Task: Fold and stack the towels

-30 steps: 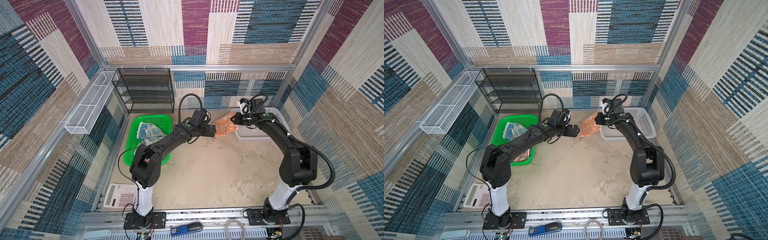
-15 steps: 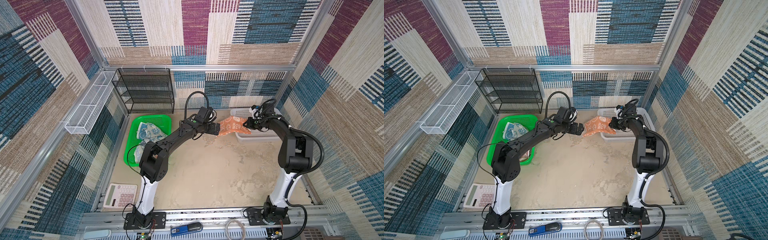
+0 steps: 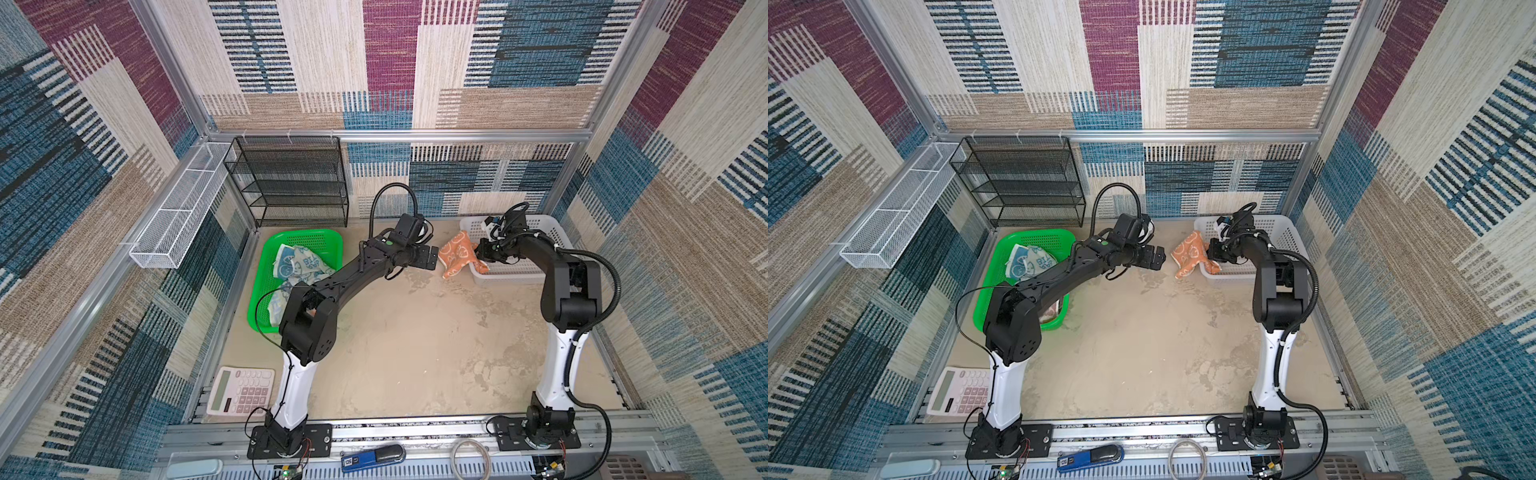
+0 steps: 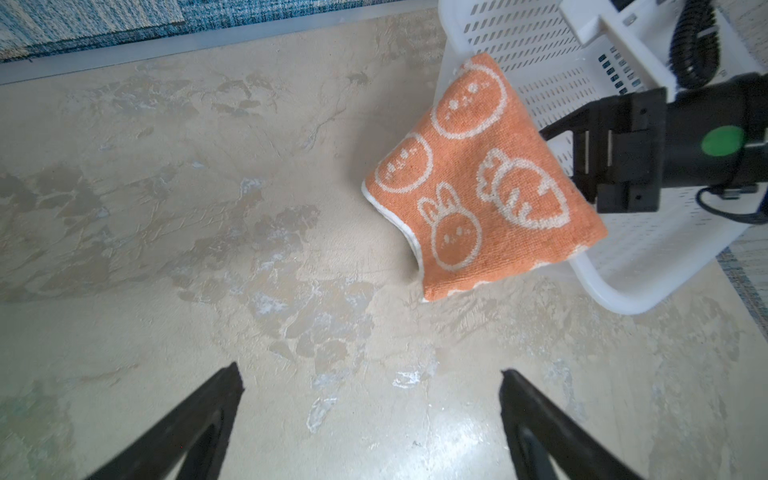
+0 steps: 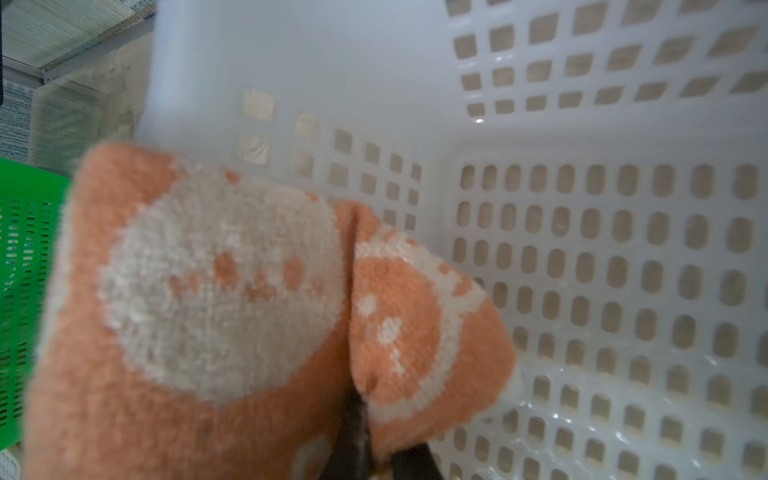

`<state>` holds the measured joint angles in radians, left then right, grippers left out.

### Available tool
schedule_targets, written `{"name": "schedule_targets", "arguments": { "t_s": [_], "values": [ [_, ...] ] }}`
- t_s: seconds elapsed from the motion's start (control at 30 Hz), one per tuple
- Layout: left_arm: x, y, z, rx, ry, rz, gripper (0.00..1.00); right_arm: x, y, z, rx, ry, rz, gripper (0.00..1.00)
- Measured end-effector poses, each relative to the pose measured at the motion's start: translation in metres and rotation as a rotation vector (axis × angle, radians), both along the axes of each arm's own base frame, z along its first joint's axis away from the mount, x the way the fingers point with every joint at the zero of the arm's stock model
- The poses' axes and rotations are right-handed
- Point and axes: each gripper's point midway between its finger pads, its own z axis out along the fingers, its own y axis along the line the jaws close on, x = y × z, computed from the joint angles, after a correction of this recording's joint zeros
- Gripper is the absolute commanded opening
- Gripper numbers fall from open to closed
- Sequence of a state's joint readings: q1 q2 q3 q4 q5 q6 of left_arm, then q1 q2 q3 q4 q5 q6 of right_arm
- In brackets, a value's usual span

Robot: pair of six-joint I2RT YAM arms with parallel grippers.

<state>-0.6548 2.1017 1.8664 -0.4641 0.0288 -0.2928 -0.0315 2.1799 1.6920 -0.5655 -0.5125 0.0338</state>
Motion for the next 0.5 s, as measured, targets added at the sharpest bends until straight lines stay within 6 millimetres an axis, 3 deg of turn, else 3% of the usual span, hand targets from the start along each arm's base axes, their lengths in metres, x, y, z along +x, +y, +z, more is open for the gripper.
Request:
{"name": "schedule_targets", "arguments": {
  "t_s": [0.3, 0.37, 0.5],
  "values": [
    [0.002, 0.003, 0.001, 0.012, -0.011, 0.015, 0.99, 0.004, 0.031, 0.002, 0.023, 0.001, 0.037, 0.0],
    [0.002, 0.003, 0.001, 0.011, -0.011, 0.016, 0.99, 0.005, 0.029, 0.007, 0.023, -0.008, 0.033, 0.0],
    [0.003, 0.002, 0.003, 0.008, -0.015, 0.016, 0.99, 0.007, 0.0, 0.034, 0.018, -0.056, -0.012, 0.0]
  ]
}}
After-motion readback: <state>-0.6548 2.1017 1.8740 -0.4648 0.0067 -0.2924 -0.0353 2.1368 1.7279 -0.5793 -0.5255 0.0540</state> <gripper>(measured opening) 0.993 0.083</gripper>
